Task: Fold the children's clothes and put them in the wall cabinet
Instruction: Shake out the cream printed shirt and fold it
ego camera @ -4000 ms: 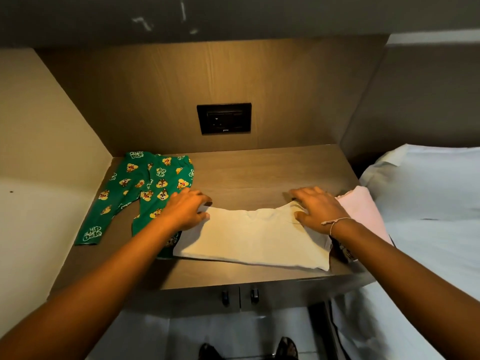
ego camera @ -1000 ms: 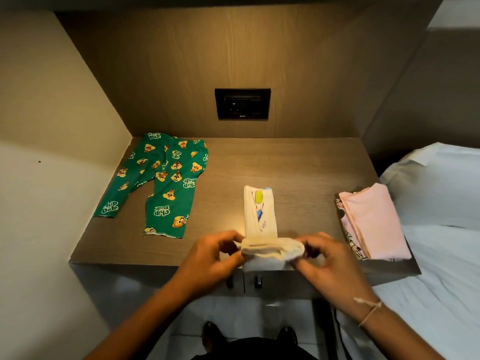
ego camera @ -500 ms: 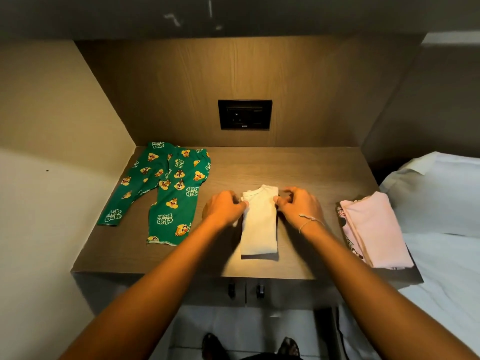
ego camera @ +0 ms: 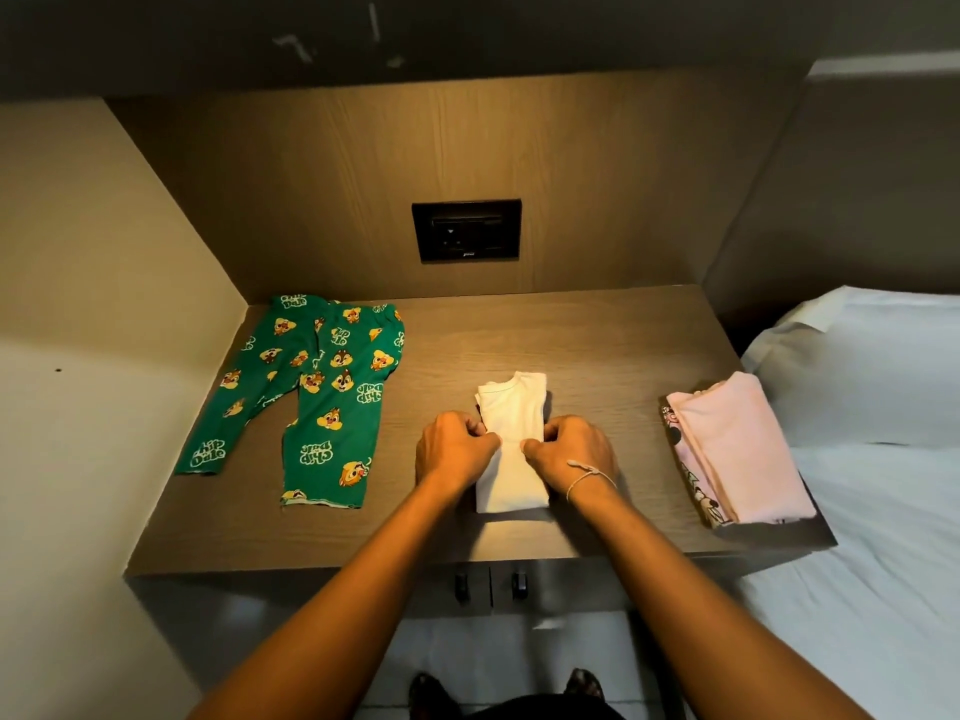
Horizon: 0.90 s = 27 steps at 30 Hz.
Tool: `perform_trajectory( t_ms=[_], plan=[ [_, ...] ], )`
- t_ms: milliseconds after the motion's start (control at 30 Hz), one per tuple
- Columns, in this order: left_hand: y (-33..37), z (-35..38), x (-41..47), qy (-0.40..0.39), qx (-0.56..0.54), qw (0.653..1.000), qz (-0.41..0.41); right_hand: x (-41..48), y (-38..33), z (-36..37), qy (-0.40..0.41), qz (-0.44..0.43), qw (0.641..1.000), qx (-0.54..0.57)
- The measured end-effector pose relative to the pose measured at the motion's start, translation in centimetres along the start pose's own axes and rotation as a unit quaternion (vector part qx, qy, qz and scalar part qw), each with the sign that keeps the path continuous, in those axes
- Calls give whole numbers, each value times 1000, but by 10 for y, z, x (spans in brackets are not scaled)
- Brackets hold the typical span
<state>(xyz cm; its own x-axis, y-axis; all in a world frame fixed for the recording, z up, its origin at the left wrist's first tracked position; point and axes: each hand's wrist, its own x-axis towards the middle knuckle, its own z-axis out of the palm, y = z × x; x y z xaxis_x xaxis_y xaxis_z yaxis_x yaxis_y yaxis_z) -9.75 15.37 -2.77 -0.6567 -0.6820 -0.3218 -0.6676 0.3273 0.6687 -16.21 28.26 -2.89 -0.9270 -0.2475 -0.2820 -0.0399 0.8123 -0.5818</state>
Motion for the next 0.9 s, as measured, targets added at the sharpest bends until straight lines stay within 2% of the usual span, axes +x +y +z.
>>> perform_trajectory(
  t_ms=[200, 300, 433, 633, 700, 800, 900],
  plan=[
    [3, 5, -3, -5, -89, 996, 5, -8, 6, -8, 2, 6, 993, 118],
    [11, 2, -12, -22, -170, 985, 19, -16, 8, -23, 23, -18, 986, 167],
    [47, 9, -34, -78, -264, 959, 67, -21, 26, -71, 62, -24, 976, 209],
    [118, 58, -67, -178, -363, 904, 140, -24, 78, -166, 151, -23, 972, 176],
    [140, 84, -73, -194, -364, 900, 140, -19, 99, -190, 156, -8, 976, 154],
    [158, 117, -78, -207, -326, 917, 101, -4, 128, -205, 128, 40, 985, 107],
    [150, 138, -82, -206, -190, 952, 126, 3, 153, -195, 81, 76, 993, 47]
  ],
)
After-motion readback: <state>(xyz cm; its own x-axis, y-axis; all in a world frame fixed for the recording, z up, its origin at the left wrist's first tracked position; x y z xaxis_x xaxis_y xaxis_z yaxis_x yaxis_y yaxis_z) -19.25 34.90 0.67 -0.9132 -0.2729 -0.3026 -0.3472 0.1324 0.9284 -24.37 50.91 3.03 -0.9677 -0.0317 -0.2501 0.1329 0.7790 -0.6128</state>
